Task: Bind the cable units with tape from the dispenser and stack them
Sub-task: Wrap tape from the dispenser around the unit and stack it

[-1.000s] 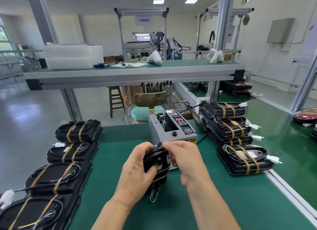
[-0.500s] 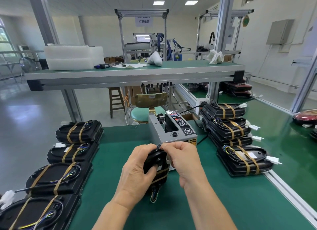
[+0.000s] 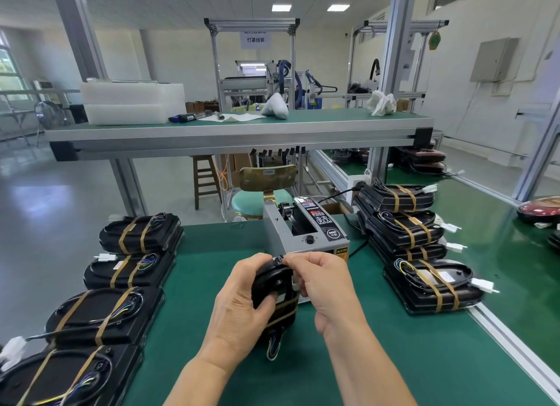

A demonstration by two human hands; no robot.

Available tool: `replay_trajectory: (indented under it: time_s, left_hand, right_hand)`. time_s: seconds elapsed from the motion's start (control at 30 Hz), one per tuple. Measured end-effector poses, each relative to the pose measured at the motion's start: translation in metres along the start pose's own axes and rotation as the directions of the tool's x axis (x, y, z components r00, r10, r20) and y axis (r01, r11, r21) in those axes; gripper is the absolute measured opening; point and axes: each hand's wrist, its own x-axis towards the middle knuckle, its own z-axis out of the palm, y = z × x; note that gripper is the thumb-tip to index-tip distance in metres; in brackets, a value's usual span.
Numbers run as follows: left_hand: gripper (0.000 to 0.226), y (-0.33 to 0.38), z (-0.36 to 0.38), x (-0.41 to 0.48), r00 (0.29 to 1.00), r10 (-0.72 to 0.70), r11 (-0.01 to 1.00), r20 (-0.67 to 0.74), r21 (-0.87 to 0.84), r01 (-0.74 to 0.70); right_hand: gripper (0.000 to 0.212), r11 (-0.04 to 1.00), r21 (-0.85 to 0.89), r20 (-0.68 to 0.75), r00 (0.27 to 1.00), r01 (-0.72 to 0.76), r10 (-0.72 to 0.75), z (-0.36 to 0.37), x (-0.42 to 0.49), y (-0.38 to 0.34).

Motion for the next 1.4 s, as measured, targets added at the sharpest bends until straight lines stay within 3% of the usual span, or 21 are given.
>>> replay_trajectory:
  time_s: [0.17,0.63,0.93,1.07,1.3,1.4]
  left_hand:
    - [0.088,-0.001,0.0,-0.002,1.0,-0.026,1.0,-0.01,0.0,0.026]
    - [0.083,-0.001,0.001,-0.002,1.0,-0.005,1.0,-0.007,-0.004,0.005]
    - [0.078,0.002,0.002,-0.003,1.0,0.015,0.999,-0.008,0.041,-0.014]
    - [0.078,0.003,0.002,-0.004,1.0,0.03,0.999,-0.007,0.041,-0.03]
    - [0.071,0.0,0.0,-0.004,1.0,0.03,0.999,0.002,0.042,-0.03]
    - [0.062,0.002,-0.002,-0.003,1.0,0.019,0.998,0.009,0.06,-0.019]
  right_hand:
    - [0.023,1.0,-0.005,0.005,1.0,-0.005,0.005,0.002,0.001,0.001]
    - [0.038,0.998,-0.026,0.01,0.998,0.062,-0.061,0.001,-0.002,0.004]
    - [0.021,0.999,-0.031,-0.025,0.999,0.035,-0.036,-0.001,-0.001,0.007]
    - [0.02,0.995,-0.094,-0.054,0.998,0.04,-0.045,-0.003,0.001,0.011]
    - [0.021,0.948,-0.282,-0.175,0.963,0.15,-0.205,-0.016,0.011,0.022]
    - [0.016,0.935,-0.326,-0.121,0.974,0.142,-0.19,-0.015,0.013,0.03]
